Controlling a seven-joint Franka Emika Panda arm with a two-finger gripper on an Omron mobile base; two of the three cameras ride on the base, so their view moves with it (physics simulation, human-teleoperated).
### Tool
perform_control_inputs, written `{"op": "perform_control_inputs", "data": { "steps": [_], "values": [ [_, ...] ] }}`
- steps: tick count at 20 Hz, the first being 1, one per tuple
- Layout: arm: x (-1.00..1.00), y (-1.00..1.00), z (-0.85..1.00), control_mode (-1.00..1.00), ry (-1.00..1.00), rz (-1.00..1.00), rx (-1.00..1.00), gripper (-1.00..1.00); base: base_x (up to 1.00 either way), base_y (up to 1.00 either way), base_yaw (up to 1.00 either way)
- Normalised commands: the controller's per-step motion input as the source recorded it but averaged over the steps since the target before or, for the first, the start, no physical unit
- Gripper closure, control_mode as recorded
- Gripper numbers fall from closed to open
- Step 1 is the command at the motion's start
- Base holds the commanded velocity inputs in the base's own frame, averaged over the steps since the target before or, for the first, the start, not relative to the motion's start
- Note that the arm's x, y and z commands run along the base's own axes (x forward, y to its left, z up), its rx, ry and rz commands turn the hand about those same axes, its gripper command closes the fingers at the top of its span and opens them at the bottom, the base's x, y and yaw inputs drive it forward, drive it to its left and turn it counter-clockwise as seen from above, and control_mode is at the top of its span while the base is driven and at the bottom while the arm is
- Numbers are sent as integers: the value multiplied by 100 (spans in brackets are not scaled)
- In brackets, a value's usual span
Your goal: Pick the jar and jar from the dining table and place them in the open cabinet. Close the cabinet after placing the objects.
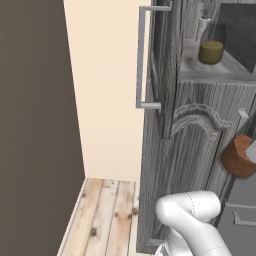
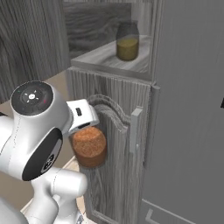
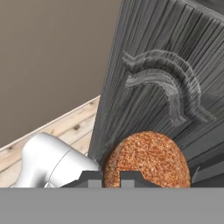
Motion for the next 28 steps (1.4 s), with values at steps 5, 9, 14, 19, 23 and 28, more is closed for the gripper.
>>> {"op": "perform_control_inputs", "data": {
  "steps": [5, 9, 14, 19, 23, 28],
  "values": [
    [0, 0, 0, 100, 0, 0, 0, 100, 8, 8, 0],
    [0, 0, 0, 100, 0, 0, 0, 100, 19, 22, 0],
    [0, 0, 0, 100, 0, 0, 0, 100, 15, 5, 0],
    [3, 0, 0, -100, 0, 0, 0, 100, 2, 0, 0],
    [1, 0, 0, -100, 1, 0, 0, 100, 0, 0, 0],
    [0, 0, 0, -100, 4, 0, 0, 100, 0, 0, 0]
  ]
}}
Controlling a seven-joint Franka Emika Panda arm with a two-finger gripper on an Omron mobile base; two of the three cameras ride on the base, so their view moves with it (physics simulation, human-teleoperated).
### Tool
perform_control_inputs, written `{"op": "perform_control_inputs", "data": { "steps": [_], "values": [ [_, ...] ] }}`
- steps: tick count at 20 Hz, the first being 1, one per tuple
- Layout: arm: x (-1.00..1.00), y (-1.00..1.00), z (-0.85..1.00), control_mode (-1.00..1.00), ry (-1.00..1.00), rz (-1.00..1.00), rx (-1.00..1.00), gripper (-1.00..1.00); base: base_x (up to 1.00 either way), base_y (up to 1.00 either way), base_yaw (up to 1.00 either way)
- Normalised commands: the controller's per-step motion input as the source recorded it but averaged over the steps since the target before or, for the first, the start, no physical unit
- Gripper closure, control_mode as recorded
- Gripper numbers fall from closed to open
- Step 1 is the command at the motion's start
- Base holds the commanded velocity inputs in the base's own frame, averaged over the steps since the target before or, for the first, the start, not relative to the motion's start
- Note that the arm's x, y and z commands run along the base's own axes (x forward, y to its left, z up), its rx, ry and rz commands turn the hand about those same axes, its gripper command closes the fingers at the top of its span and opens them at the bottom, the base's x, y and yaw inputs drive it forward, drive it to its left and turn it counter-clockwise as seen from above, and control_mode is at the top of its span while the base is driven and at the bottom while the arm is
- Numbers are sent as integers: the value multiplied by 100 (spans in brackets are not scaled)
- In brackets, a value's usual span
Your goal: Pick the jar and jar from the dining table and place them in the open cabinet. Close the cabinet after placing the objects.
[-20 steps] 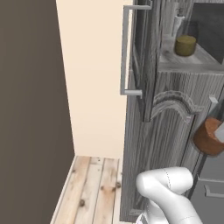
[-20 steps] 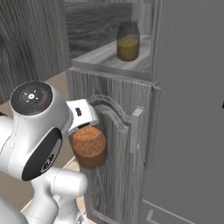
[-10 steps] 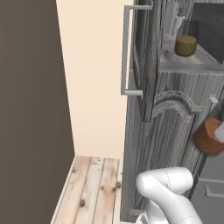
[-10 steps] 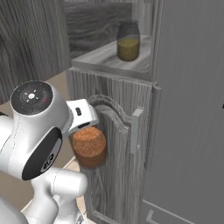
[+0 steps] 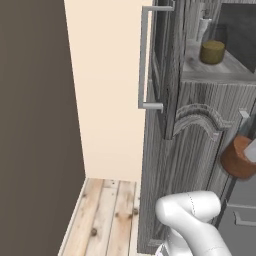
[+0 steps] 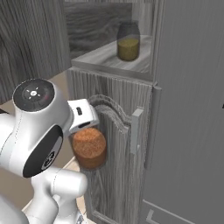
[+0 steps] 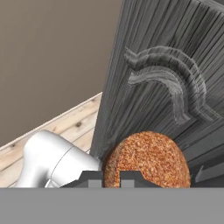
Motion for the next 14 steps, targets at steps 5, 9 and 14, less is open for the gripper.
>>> {"op": "perform_control_inputs", "data": {
  "steps": [5, 9, 14],
  "values": [
    [0, 0, 0, -100, 3, 0, 0, 100, 0, 0, 0],
    [0, 0, 0, -100, 2, 0, 0, 100, 0, 0, 0],
    [1, 0, 11, -100, 0, 2, 0, 100, 0, 0, 0]
  ]
}}
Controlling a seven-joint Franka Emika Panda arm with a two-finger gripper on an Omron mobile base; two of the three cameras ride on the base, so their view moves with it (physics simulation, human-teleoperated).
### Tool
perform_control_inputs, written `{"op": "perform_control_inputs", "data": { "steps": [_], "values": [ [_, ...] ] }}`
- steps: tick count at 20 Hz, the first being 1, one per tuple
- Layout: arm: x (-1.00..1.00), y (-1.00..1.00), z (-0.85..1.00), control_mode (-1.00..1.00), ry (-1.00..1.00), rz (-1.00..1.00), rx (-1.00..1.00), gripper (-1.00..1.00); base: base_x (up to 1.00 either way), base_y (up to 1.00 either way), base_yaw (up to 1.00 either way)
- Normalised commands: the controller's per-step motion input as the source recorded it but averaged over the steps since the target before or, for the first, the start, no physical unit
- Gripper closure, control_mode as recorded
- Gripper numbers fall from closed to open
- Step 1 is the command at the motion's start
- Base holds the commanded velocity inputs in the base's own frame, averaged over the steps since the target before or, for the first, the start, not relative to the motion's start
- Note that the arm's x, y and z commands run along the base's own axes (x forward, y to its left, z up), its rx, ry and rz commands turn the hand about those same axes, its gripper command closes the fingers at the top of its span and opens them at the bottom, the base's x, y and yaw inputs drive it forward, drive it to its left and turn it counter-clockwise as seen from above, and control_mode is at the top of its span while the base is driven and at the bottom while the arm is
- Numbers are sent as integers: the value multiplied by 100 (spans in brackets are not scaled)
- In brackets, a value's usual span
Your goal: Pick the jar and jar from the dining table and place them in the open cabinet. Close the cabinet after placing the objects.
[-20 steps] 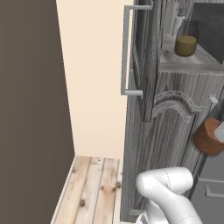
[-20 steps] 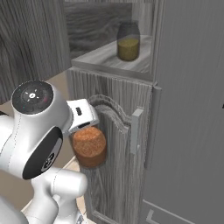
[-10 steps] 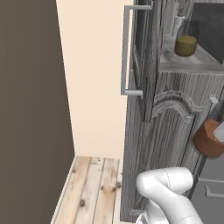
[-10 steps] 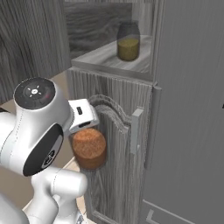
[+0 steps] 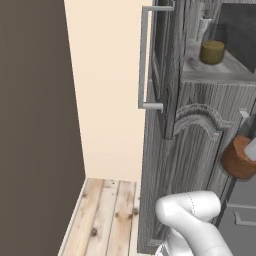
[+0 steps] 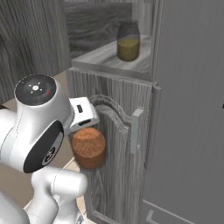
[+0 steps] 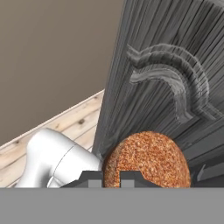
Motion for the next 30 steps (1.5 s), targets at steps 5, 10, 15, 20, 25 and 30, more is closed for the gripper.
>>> {"op": "perform_control_inputs", "data": {
  "steps": [5, 10, 15, 20, 25, 30],
  "values": [
    [0, 0, 33, -100, 0, 3, 0, 100, 0, 0, 0],
    [0, 0, 36, -100, 0, 3, 0, 100, 0, 0, 0],
    [0, 0, 24, -100, 1, 3, -2, 100, 0, 0, 0],
    [0, 0, 13, -100, 9, 5, -8, 100, 0, 0, 0],
    [0, 0, 19, -100, 1, 6, -7, 100, 0, 0, 0],
    [0, 0, 28, -100, -23, 11, -1, 100, 0, 0, 0]
  ]
}}
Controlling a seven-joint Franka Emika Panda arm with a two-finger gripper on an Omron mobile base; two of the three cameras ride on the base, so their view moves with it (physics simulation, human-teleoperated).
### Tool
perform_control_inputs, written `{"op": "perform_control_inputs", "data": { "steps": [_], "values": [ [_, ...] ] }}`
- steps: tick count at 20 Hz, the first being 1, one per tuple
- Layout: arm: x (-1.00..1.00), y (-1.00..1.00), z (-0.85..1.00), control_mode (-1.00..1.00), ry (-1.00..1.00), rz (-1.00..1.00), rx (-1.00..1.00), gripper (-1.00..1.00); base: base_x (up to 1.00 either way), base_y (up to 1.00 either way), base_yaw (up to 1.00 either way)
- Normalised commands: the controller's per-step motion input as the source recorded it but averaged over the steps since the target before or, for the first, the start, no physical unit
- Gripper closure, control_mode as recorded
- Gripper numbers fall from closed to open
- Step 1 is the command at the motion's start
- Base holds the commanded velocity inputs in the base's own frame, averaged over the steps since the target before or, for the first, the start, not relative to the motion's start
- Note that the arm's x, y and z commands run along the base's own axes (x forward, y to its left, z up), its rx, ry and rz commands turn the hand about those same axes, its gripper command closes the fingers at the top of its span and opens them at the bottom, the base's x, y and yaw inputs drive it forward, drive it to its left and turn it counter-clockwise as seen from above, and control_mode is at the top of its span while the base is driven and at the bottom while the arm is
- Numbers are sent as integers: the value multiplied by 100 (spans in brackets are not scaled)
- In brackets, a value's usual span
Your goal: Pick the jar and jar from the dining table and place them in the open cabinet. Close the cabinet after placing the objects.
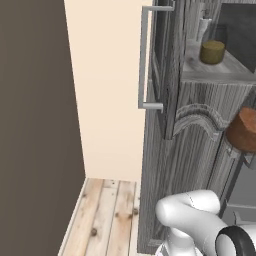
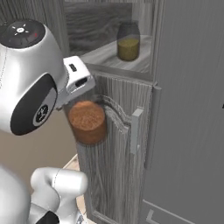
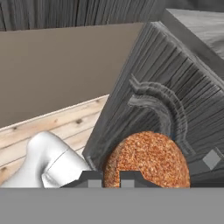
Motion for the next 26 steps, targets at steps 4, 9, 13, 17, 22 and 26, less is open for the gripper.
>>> {"op": "perform_control_inputs", "data": {
  "steps": [4, 9, 13, 17, 22, 26],
  "values": [
    [0, 0, 22, -100, -34, 14, 0, 100, 0, 0, 0],
    [0, 2, 11, -100, -38, 16, 0, 100, 0, 0, 0],
    [0, 7, 20, -100, -25, 13, 0, 100, 0, 0, 0],
    [0, 5, 29, -100, -6, 6, 0, 100, 0, 0, 0],
    [0, 5, 30, -100, 0, 3, 0, 100, 0, 0, 0],
    [0, 0, 29, -100, 7, 0, -4, 100, 0, 0, 0]
  ]
}}
